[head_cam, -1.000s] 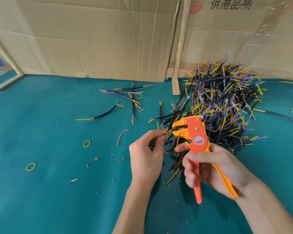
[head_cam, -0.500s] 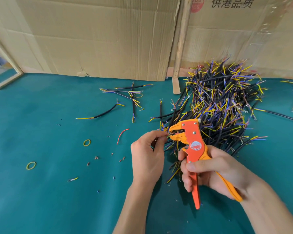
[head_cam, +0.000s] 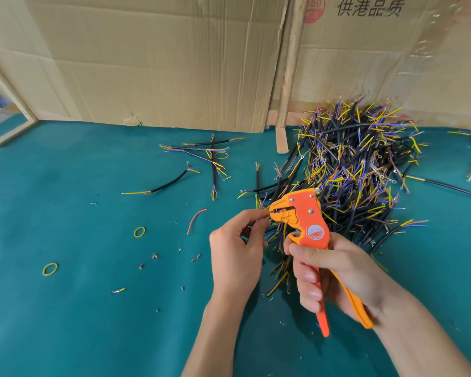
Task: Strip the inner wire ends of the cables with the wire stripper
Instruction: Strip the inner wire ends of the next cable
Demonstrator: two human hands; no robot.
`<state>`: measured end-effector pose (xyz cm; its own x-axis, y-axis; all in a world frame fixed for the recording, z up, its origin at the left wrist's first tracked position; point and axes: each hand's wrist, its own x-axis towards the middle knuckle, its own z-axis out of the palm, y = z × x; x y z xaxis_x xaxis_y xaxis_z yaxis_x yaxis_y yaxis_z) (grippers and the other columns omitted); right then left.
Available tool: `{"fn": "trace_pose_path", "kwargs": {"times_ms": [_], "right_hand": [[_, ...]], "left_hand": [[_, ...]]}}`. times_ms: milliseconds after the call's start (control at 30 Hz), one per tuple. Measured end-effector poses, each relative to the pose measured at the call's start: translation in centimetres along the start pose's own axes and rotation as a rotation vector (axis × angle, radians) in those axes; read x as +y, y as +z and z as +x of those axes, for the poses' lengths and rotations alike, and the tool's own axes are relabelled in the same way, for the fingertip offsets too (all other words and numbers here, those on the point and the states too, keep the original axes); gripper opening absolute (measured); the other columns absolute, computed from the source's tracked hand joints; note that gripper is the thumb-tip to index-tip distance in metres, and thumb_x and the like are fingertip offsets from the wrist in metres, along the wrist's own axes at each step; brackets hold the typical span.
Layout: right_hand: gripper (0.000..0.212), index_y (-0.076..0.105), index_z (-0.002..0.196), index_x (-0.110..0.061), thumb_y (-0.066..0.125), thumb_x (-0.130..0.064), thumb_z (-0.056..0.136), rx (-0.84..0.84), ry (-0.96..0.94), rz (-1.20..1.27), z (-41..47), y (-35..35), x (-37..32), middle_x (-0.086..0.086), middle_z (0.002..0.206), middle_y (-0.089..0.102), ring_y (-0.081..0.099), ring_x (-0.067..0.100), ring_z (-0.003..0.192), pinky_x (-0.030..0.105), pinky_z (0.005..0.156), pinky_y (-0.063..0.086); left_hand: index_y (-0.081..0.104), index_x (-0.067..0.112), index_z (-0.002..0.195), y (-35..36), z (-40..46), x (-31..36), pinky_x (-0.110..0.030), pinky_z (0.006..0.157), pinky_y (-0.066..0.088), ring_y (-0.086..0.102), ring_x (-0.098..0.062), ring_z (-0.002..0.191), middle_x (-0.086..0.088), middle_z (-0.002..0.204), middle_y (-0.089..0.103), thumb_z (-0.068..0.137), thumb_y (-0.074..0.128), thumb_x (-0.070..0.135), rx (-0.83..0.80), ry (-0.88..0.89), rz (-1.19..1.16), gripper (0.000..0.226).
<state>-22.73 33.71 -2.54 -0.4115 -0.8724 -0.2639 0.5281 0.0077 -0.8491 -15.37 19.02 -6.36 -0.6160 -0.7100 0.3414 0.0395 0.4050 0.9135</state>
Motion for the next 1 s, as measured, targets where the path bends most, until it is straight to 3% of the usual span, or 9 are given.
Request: {"fn": "trace_pose_path", "kwargs": {"times_ms": [167, 267, 400, 467, 600, 700, 767, 833, 1000], "right_hand": [[0.028, 0.056, 0.063, -0.010, 0.077, -0.014, 0.082, 0.073, -0.077, -0.020, 0.4, 0.1, 0.2, 0.007, 0.051, 0.033, 0.032, 0.018, 0.033, 0.023, 0.038, 0.034], [0.023, 0.066, 0.083, -0.004, 0.084, -0.016, 0.075, 0.010, -0.088, 0.068, 0.0, 0.0, 0.1, 0.014, 0.060, 0.046, 0.045, 0.025, 0.043, 0.033, 0.045, 0.043], [0.048, 0.068, 0.101, -0.002, 0.094, -0.014, 0.062, -0.088, -0.175, 0.204, -0.4, -0.7, -0.6, 0.021, 0.080, 0.058, 0.059, 0.034, 0.066, 0.045, 0.066, 0.055], [0.048, 0.067, 0.101, -0.004, 0.093, -0.014, 0.062, -0.106, -0.233, 0.261, -0.6, -1.3, -0.9, 0.020, 0.084, 0.060, 0.061, 0.032, 0.070, 0.043, 0.070, 0.057], [0.051, 0.067, 0.100, -0.006, 0.094, -0.020, 0.059, -0.094, -0.276, 0.353, -0.8, -1.8, -1.3, 0.018, 0.088, 0.061, 0.062, 0.031, 0.074, 0.041, 0.074, 0.058], [0.055, 0.069, 0.101, -0.003, 0.095, -0.018, 0.055, -0.066, -0.253, 0.356, -0.6, -1.5, -1.1, 0.023, 0.092, 0.063, 0.065, 0.036, 0.078, 0.046, 0.077, 0.059], [0.064, 0.067, 0.109, 0.003, 0.095, -0.013, 0.054, -0.045, -0.219, 0.338, -0.3, -1.0, -0.6, 0.030, 0.098, 0.064, 0.066, 0.039, 0.081, 0.049, 0.078, 0.059], [0.076, 0.059, 0.123, 0.008, 0.089, -0.005, 0.055, -0.025, -0.168, 0.307, 0.0, -0.5, 0.0, 0.037, 0.108, 0.064, 0.065, 0.041, 0.079, 0.049, 0.073, 0.059], [0.078, 0.049, 0.139, -0.005, 0.076, -0.002, 0.065, -0.071, -0.030, 0.198, 0.5, 0.8, 0.9, 0.041, 0.124, 0.059, 0.060, 0.040, 0.075, 0.051, 0.070, 0.055]], "left_hand": [[0.073, 0.032, 0.092, -0.1, -0.2, 0.4, -0.030, 0.058, 0.053, 0.068, -0.013, 0.058, 0.007, 0.073, 0.071, 0.092, 0.068, 0.006, -0.021, -0.040, -0.098, 0.027], [0.071, 0.031, 0.096, 0.0, -0.2, 0.6, -0.029, 0.053, 0.050, 0.071, -0.013, 0.060, 0.005, 0.077, 0.073, 0.093, 0.066, 0.006, -0.036, -0.074, -0.124, 0.025], [0.060, 0.026, 0.101, 1.1, 0.9, 2.1, -0.030, 0.047, 0.053, 0.073, -0.017, 0.063, 0.004, 0.078, 0.075, 0.093, 0.067, 0.007, -0.013, -0.155, -0.220, 0.021], [0.059, 0.020, 0.105, 2.3, 2.7, 3.1, -0.033, 0.057, 0.059, 0.074, -0.019, 0.067, 0.003, 0.080, 0.076, 0.094, 0.064, 0.008, -0.074, -0.143, -0.216, 0.017], [0.066, 0.020, 0.118, 3.4, 7.7, 4.3, -0.022, 0.084, 0.050, 0.067, -0.020, 0.091, -0.004, 0.095, 0.076, 0.101, 0.054, 0.016, -0.364, 0.071, 0.088, 0.021], [0.071, 0.015, 0.116, 0.3, 12.2, 2.0, -0.013, 0.087, 0.042, 0.065, -0.016, 0.105, -0.003, 0.110, 0.074, 0.096, 0.056, 0.010, -0.248, 0.077, 0.369, 0.026], [0.068, 0.010, 0.118, -3.0, 14.5, -0.9, -0.029, 0.097, 0.044, 0.061, -0.028, 0.118, -0.008, 0.122, 0.070, 0.090, 0.055, 0.007, -0.118, -0.058, 0.600, 0.031], [0.066, 0.001, 0.109, -6.0, 15.6, -4.0, -0.041, 0.092, 0.046, 0.058, -0.040, 0.114, -0.021, 0.117, 0.066, 0.089, 0.055, 0.007, -0.056, -0.171, 0.798, 0.024], [0.077, 0.007, 0.103, -8.2, 15.5, -7.7, -0.040, 0.088, 0.043, 0.055, -0.042, 0.103, -0.022, 0.103, 0.064, 0.092, 0.061, 0.008, 0.011, -0.072, 0.812, 0.019]]}}
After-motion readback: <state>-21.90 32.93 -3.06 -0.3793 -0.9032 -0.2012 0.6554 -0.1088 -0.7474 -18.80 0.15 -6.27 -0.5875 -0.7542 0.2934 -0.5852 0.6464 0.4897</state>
